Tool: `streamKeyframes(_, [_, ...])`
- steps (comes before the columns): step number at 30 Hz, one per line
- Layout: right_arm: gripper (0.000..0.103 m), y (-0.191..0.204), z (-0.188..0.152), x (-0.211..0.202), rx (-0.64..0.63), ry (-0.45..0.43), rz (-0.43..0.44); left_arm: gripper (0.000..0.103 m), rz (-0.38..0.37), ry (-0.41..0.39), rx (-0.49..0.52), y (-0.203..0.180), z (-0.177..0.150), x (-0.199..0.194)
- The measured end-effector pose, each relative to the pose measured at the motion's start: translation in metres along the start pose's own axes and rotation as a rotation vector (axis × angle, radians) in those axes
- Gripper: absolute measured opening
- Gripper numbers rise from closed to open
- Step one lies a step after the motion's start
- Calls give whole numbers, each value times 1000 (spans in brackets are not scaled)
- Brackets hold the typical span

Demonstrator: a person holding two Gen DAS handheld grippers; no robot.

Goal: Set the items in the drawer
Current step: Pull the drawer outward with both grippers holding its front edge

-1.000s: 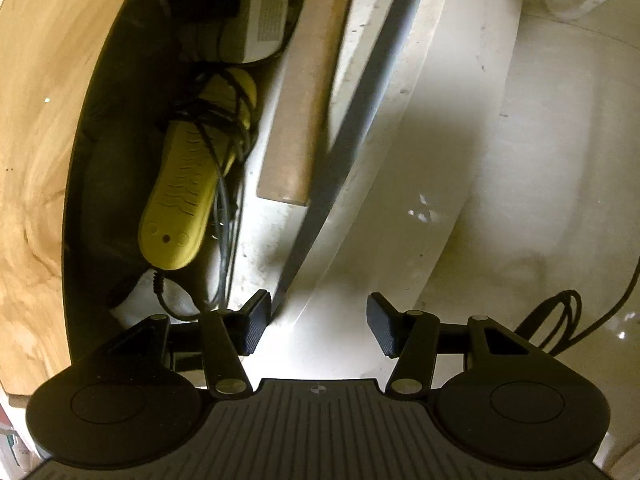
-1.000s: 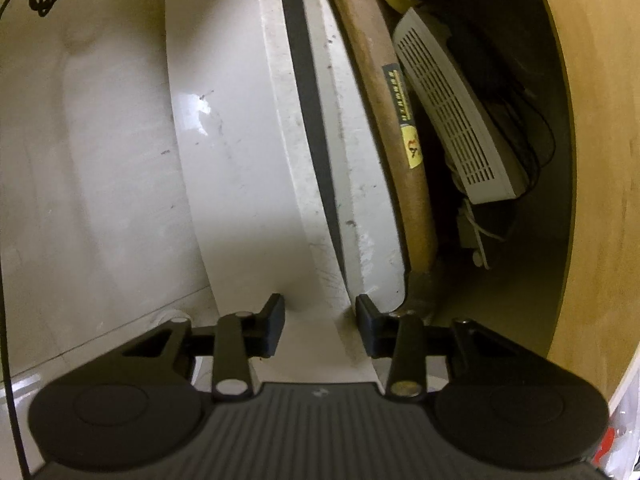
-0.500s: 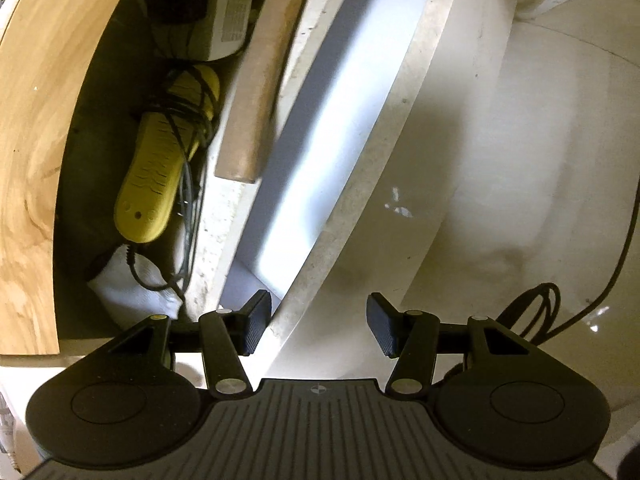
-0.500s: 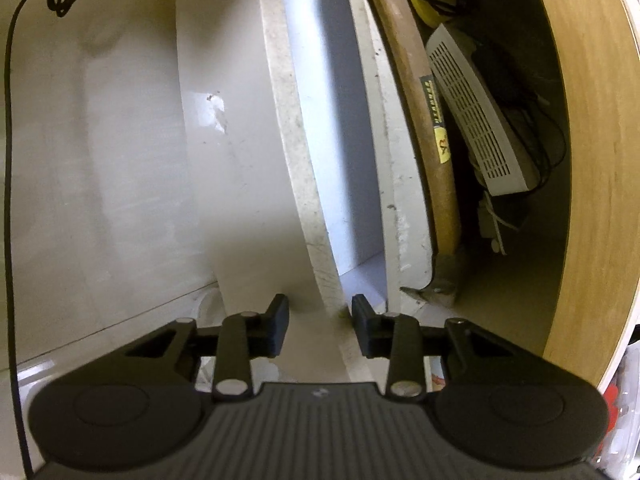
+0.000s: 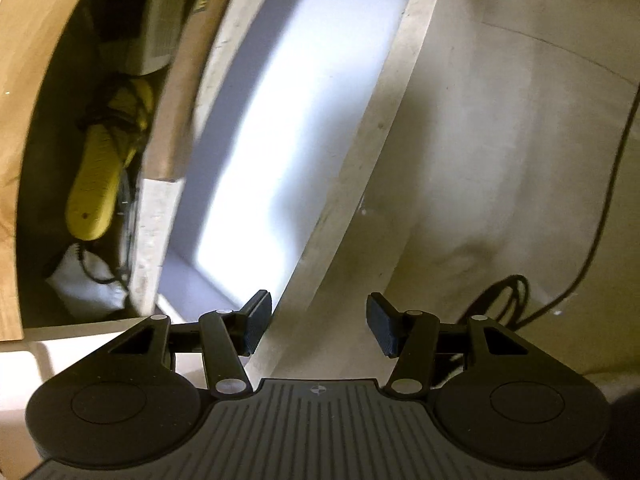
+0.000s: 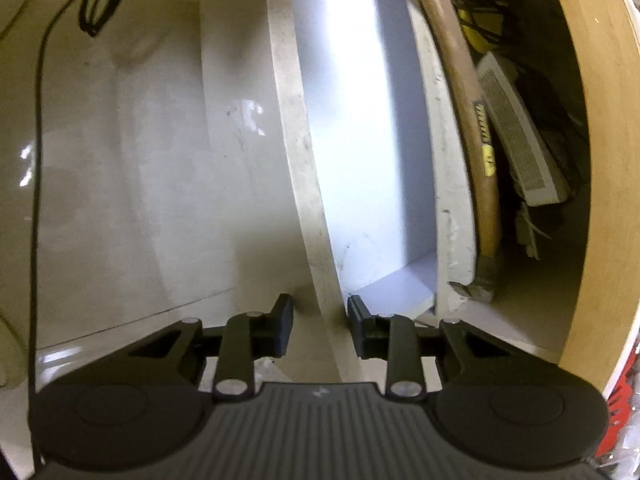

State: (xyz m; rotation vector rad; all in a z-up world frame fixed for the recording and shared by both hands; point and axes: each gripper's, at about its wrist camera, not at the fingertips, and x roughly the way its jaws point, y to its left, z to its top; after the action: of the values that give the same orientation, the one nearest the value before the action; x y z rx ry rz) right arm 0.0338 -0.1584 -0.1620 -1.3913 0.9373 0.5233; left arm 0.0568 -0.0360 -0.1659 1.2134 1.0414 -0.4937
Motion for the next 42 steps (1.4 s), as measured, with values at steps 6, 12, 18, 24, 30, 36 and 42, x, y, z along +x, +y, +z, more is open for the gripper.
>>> streamKeyframes(6, [32, 16, 0, -12, -34, -9, 54, 51, -34, 2, 27, -16, 4, -1])
streamKeyframes(12, [32, 27, -1, -21, -52, -10, 116, 47, -93, 10, 48, -26, 7, 0])
streamKeyframes(18, [32, 37, -2, -25, -74, -9, 122, 47, -89, 13, 46, -25, 9, 4])
streamKeyframes(24, [32, 35, -2, -25, -73, -9, 124, 47, -77, 9, 38, -22, 12, 8])
streamKeyframes(30, [32, 30, -3, -26, -42, -19, 139, 50, -79, 9, 22, -17, 15, 12])
streamKeyframes(36, [103, 18, -2, -42, 66, -109, 118, 89, -74, 19, 3, -17, 14, 11])
streamKeyframes(42, [103, 17, 1, -47, 92, -130, 137, 90, -72, 16, -10, -34, 0, -14])
